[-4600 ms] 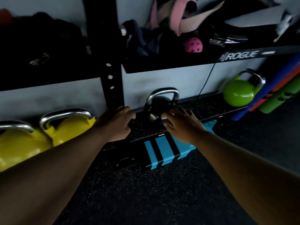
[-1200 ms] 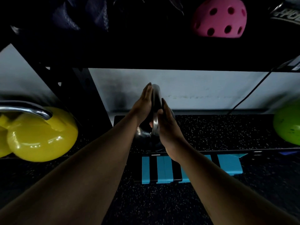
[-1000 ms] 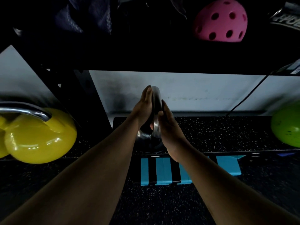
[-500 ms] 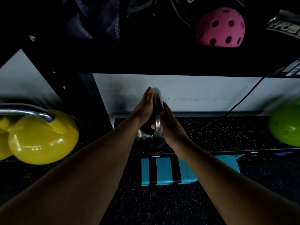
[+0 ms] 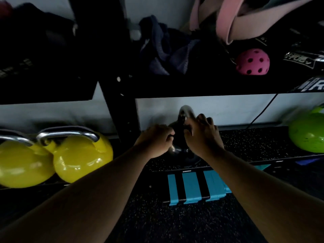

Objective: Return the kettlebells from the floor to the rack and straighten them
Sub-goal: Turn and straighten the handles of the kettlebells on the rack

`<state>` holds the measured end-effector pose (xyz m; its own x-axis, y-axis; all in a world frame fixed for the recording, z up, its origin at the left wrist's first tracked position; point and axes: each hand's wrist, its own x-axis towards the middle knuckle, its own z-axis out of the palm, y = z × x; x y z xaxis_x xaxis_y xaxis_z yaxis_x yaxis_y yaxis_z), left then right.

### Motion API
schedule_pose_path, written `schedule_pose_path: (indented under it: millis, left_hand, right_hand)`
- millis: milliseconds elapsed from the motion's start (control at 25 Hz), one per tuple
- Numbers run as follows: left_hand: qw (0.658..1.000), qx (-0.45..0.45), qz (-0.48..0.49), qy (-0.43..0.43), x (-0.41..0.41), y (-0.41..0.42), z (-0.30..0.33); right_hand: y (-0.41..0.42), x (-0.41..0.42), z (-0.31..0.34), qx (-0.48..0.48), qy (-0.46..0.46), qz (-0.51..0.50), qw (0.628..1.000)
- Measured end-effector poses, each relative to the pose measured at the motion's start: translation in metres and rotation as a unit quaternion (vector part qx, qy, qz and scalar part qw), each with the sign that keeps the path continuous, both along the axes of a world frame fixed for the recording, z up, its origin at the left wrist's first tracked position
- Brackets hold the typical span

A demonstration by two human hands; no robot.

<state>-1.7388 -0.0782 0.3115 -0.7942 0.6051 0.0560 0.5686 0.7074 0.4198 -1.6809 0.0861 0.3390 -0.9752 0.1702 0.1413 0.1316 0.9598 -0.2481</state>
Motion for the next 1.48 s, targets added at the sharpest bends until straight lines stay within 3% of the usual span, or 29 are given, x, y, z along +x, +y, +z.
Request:
schedule_pose_path:
  millis: [360, 520, 680, 920, 1080, 1280, 1360, 1480]
  left_hand:
    - [0.993, -0.074, 0.065, 0.061, 0.044, -0.168, 0.008]
    - [0.983, -0.119, 0.105, 0.090, 0.029, -0.256, 0.008]
    - [0.970, -0.033, 0.213, 0.110, 0.005, -0.329, 0.001]
    - [0.960, 0.067, 0.273, -0.013, -0.026, -0.346, -0.018]
    - [0.939, 0.130, 0.310, -0.065, -0.022, -0.313, -0.030]
    - [0.959, 0.129, 0.202, -0.154, -0.081, -0.304, -0.031]
    - [0.928, 0.205, 0.207, -0.232, -0.084, -0.297, -0.034]
    - [0.861, 0.304, 0.286, -0.291, -0.062, -0.284, -0.040]
  right_hand:
    - [-0.136, 0.039, 0.008, -0.054, -0.012, 0.073, 0.996]
    - [-0.219, 0.018, 0.007, -0.077, 0.009, 0.100, 0.992]
    - [-0.292, -0.025, -0.010, -0.088, 0.009, 0.110, 0.990]
    - [-0.334, -0.090, -0.027, -0.093, -0.094, 0.011, 0.991]
    - [-0.326, -0.100, -0.034, -0.077, -0.125, 0.076, 0.986]
    - [-0.337, -0.079, -0.039, -0.174, -0.070, -0.091, 0.978]
    - [-0.332, -0.068, -0.042, -0.195, -0.092, -0.105, 0.971]
    - [-0.309, -0.065, -0.033, -0.380, -0.100, -0.062, 0.918]
